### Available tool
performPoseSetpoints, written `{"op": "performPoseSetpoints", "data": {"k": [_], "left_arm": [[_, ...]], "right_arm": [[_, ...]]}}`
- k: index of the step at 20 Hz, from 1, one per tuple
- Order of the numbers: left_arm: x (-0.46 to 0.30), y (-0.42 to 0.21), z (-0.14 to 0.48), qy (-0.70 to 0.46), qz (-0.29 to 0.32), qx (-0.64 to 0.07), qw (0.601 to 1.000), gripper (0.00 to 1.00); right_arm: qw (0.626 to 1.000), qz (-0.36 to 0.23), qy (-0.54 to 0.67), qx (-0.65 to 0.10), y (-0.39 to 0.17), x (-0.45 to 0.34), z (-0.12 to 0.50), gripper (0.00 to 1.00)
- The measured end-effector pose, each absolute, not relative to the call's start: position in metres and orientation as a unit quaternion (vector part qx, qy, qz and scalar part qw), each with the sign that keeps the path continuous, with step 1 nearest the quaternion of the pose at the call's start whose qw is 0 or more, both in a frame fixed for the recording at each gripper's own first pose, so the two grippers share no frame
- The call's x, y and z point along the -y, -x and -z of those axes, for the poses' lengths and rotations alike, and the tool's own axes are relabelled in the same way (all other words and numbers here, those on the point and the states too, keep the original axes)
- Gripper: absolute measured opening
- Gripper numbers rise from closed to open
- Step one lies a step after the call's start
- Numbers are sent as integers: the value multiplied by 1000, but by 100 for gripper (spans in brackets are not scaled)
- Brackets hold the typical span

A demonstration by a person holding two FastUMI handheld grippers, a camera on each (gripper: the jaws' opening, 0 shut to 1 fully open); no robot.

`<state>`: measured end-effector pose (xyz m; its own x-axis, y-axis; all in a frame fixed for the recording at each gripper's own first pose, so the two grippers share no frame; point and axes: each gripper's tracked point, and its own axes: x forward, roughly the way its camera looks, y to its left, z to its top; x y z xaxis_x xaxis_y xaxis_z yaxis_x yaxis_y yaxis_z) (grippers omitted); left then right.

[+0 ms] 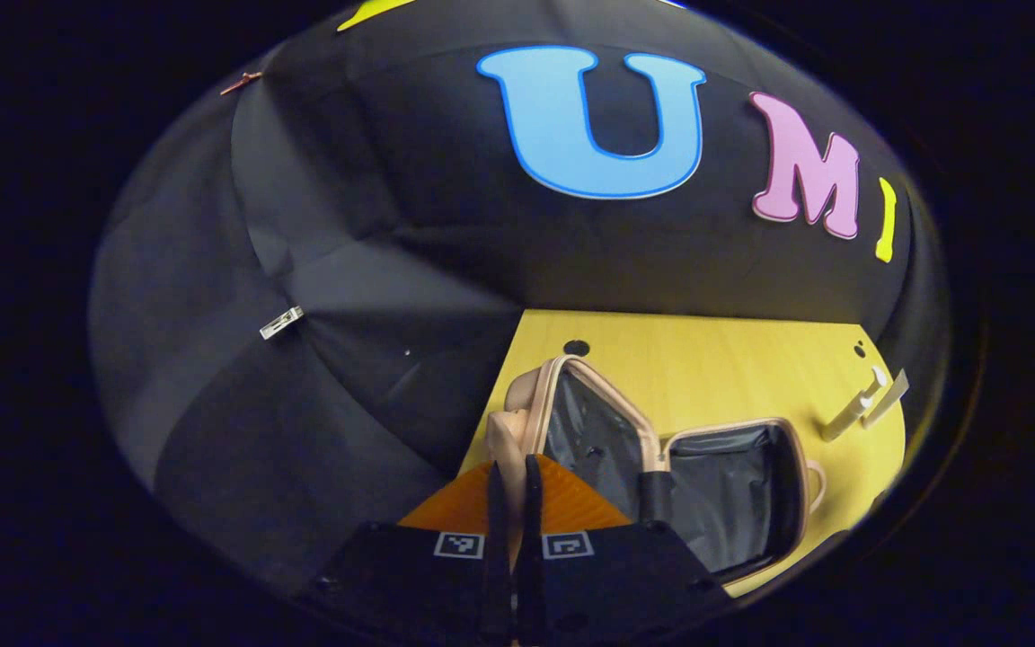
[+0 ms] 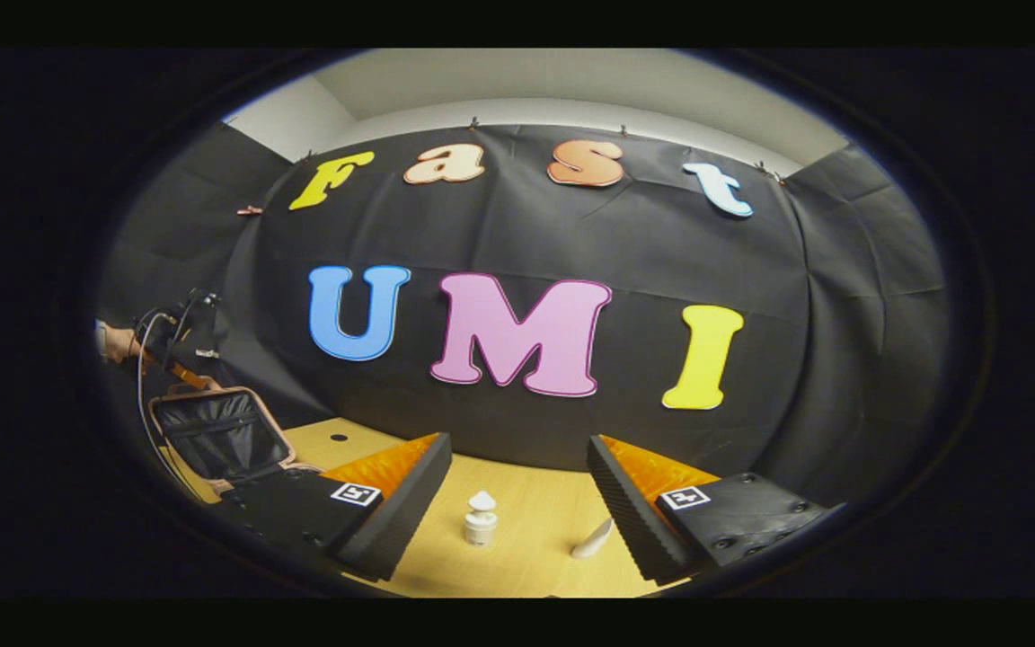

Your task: First open the suitcase, pack the skin care products into it, and then close the suitcase.

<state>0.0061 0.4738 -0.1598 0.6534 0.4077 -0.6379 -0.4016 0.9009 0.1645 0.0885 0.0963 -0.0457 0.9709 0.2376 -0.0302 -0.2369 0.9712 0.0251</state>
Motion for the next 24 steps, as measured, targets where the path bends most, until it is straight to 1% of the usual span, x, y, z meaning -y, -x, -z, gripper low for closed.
{"op": "performPoseSetpoints", "data": {"k": [1,2,3,4,5,6,7,8,11,13,14,15,16,17,19,21,22,24], "left_arm": [[-497,-1,177,-12,-231,-358,905,9],[-515,2,194,-6,-229,-366,902,9],[-526,5,209,6,-227,-373,899,8],[-537,6,224,15,-223,-385,895,9],[-549,11,242,18,-218,-400,890,8],[-559,14,260,21,-214,-417,883,9],[-557,12,275,27,-210,-425,880,9],[-556,9,288,34,-207,-425,881,10],[-561,16,317,55,-218,-440,869,12],[-567,21,331,64,-230,-450,860,16],[-573,23,334,64,-234,-451,859,23],[-575,23,334,63,-231,-447,862,23],[-576,20,332,58,-224,-438,868,30],[-578,18,324,46,-221,-425,876,31],[-576,12,289,16,-218,-383,897,65],[-561,-3,249,-8,-225,-316,922,99],[-543,-11,227,-9,-222,-285,932,96],[-487,-21,182,-11,-192,-214,958,97]], "right_arm": [[993,-115,-7,-22,-89,-103,48,96],[993,-111,-3,-28,-89,-109,51,94],[994,-108,-2,-32,-89,-116,51,94],[994,-105,-1,-35,-89,-121,51,96],[994,-99,3,-38,-91,-125,51,94],[995,-93,8,-43,-92,-126,53,96],[995,-88,12,-50,-94,-128,55,94],[995,-85,15,-53,-95,-129,54,96],[995,-76,11,-66,-96,-130,57,96],[994,-73,8,-80,-97,-131,62,96],[994,-71,8,-84,-97,-131,63,96],[994,-70,7,-88,-97,-132,65,96],[994,-69,6,-89,-97,-132,65,96],[994,-67,4,-88,-98,-131,66,96],[994,-63,-2,-86,-98,-131,67,96],[995,-62,-4,-81,-98,-130,67,96],[995,-62,-2,-74,-98,-129,65,96],[996,-56,6,-64,-101,-122,64,96]]}}
